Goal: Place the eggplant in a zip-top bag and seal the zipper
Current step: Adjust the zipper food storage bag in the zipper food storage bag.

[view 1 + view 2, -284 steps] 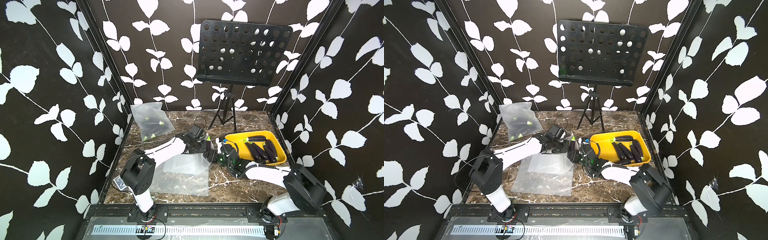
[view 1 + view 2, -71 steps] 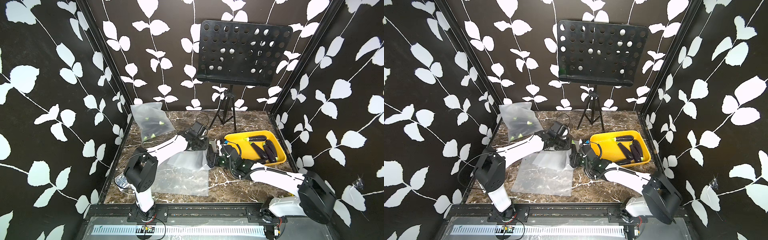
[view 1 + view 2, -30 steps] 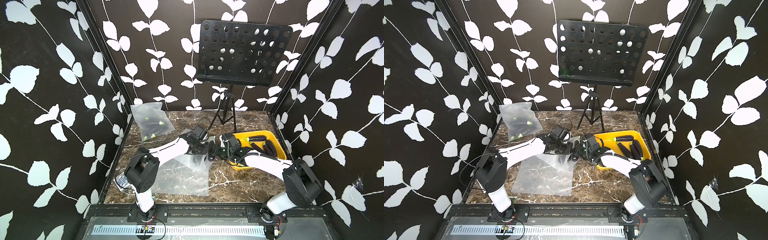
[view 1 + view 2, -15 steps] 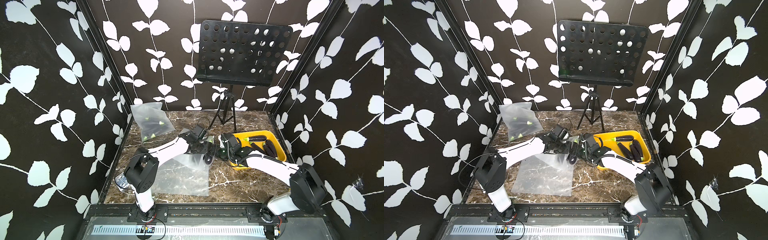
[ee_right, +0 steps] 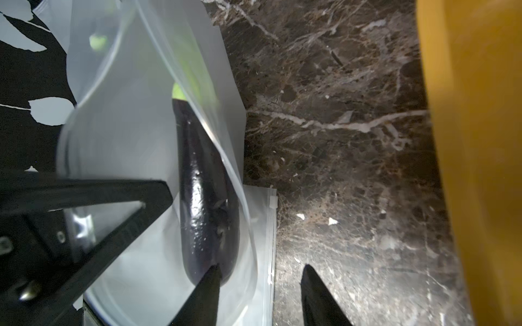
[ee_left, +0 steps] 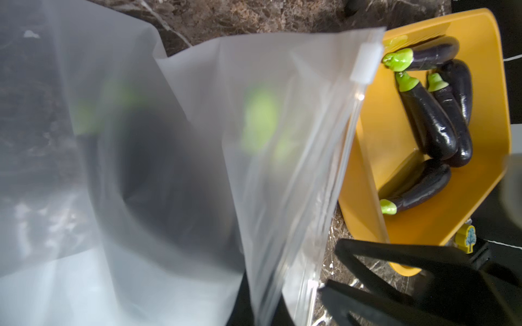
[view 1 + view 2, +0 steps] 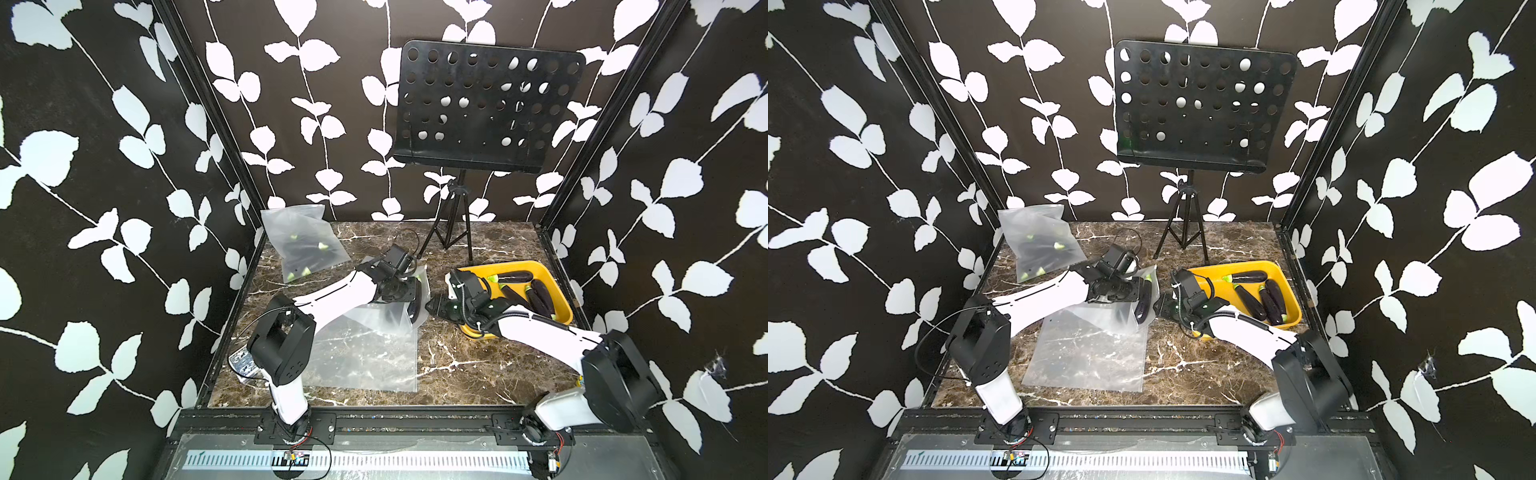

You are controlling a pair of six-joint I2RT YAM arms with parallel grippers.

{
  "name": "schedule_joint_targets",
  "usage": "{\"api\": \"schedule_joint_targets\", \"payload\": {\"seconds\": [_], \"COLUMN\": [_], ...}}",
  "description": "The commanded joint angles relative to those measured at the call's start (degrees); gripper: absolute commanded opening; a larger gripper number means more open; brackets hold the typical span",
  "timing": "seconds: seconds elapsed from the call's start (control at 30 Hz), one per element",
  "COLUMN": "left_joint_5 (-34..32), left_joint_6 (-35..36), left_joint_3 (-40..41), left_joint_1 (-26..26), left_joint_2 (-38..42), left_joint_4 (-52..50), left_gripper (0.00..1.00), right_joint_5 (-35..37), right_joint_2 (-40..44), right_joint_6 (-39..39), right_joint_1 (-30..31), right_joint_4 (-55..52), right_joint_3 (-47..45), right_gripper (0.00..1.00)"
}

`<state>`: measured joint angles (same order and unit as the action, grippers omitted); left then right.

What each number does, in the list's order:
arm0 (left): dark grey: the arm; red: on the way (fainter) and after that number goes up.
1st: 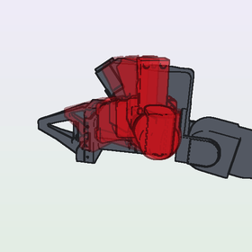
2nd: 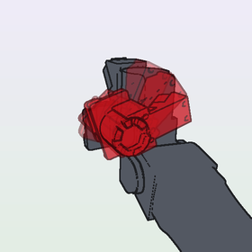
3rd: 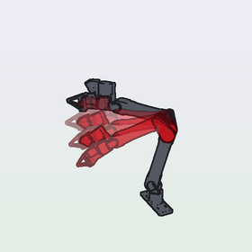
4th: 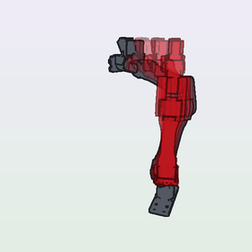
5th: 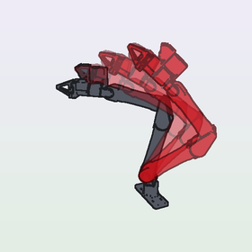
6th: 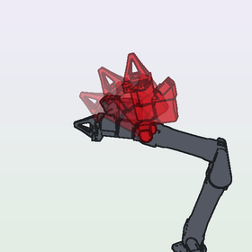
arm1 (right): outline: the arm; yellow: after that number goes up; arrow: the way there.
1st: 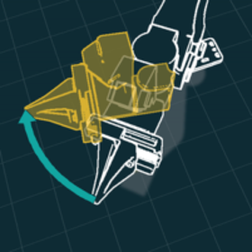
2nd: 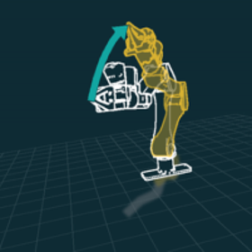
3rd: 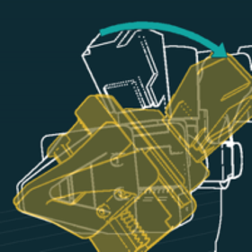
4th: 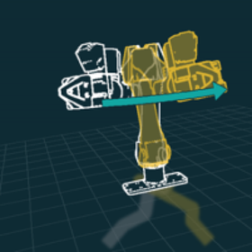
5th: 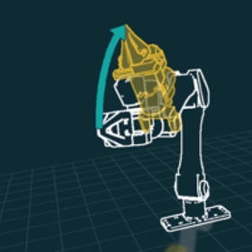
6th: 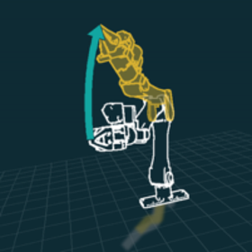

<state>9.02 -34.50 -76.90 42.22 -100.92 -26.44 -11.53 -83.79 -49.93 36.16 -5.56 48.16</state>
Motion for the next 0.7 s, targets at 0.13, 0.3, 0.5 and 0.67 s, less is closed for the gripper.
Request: {"api": "schedule_joint_targets", "payload": {"seconds": [0.13, 0.3, 0.5, 0.67], "left_joint_5": [-0.3, -2.9, -5.5, -10.7], "left_joint_6": [1.3, 3.2, 5.7, 8.6], "left_joint_3": [-0.9, -0.1, -2.8, -3.1], "left_joint_1": [-0.3, -0.3, -0.5, -1.1], "left_joint_2": [3.4, 6.6, 10.8, 16.1], "left_joint_4": [-0.8, -0.5, -2.5, -4.9], "left_gripper": [0.0, 0.0, 0.0, 0.0], "right_joint_5": [-0.9, -0.9, -2.3, -2.3], "right_joint_2": [-2.4, 0.2, 2.0, 2.5], "right_joint_6": [1.1, 3.4, 6.6, 9.3], "right_joint_1": [0.0, 0.0, 0.3, 1.6], "right_joint_4": [7.1, 5.3, 1.0, 0.0], "right_joint_3": [1.4, 5.8, 12.6, 17.4], "right_gripper": [0.18, 0.08, 0.07, 0.05]}}
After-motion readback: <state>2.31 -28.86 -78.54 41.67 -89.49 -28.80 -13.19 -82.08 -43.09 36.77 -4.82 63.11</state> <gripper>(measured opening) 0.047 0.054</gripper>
